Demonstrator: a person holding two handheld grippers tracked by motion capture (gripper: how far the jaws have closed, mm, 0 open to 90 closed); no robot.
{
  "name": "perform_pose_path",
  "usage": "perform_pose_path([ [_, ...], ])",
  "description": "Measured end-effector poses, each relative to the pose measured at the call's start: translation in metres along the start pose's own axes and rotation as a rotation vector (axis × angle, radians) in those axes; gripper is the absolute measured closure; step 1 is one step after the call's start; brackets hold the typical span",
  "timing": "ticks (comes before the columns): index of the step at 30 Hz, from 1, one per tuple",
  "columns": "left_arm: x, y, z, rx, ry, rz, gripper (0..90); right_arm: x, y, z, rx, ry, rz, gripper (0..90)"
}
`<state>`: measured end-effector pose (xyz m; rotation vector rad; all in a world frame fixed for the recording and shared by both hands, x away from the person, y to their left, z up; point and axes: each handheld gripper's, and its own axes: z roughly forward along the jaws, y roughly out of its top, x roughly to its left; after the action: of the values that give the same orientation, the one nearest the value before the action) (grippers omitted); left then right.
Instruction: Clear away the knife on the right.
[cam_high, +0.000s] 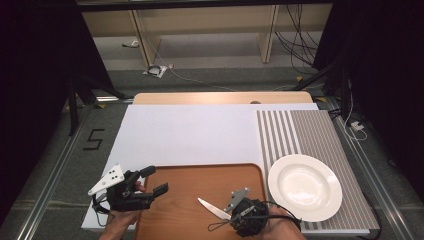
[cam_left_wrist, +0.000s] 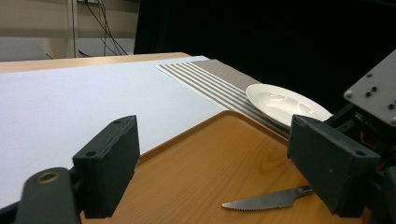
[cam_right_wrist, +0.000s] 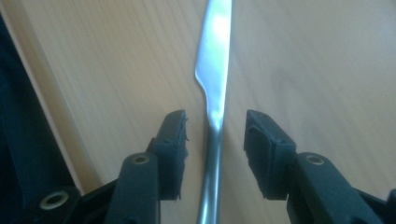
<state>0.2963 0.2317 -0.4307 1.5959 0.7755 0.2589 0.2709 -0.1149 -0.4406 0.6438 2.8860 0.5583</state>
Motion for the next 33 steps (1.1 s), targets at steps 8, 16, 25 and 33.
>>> perform_pose_path([
  [8, 0.0, 0.0, 0.0, -0.001, 0.0, -0.001, 17.0, 0.006, -0.002, 0.0, -0.118, -0.03, -0.014, 81.3],
  [16, 0.0, 0.0, 0.0, -0.001, 0.001, -0.002, 17.0, 0.008, -0.007, 0.011, -0.109, -0.015, -0.027, 90.0],
  [25, 0.0, 0.0, 0.0, -0.001, 0.001, -0.001, 17.0, 0.008, -0.009, 0.019, -0.072, -0.01, -0.043, 90.0],
  [33, 0.0, 0.0, 0.0, -0.002, 0.001, -0.002, 17.0, 0.006, -0.01, 0.019, -0.058, -0.026, -0.039, 90.0],
])
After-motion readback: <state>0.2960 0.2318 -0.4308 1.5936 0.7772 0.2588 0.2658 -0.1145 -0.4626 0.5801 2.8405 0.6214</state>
